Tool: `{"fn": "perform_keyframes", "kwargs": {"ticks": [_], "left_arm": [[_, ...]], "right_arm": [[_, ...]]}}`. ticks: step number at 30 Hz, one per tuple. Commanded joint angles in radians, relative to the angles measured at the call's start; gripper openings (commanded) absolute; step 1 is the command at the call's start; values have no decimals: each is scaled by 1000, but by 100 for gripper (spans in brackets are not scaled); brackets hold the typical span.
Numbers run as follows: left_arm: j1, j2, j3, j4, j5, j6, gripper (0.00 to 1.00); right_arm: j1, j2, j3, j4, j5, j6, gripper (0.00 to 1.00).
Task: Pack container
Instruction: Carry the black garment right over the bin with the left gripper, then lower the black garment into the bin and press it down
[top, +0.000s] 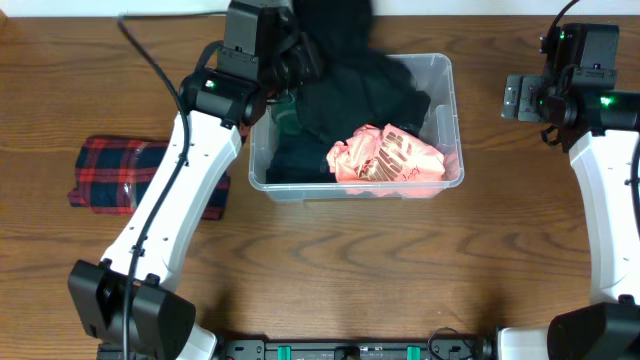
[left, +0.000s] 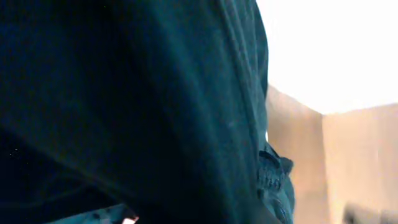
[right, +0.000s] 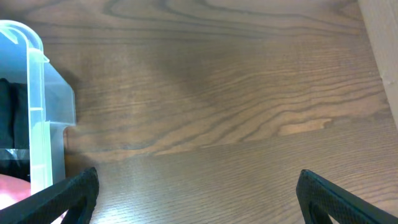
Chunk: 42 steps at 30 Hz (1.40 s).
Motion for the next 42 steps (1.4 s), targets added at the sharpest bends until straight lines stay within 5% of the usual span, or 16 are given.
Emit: {"fn": "perform_keyframes", "kwargs": {"ticks": [1,6,11,42], "left_arm": [[-66,-23,14,29,-237,-384,6],[-209,-23,8,34,-529,-575,6],[-323,-18,8,68,-713,-583,6],[-413,-14,8,156,-552,-440,6]], "right_arm": [[-6,5,-2,-1,7,-1,99],[-6,5,-2,-1,7,-1,99],[-6,5,-2,-1,7,-1,99],[-6,5,-2,-1,7,-1,99]]}}
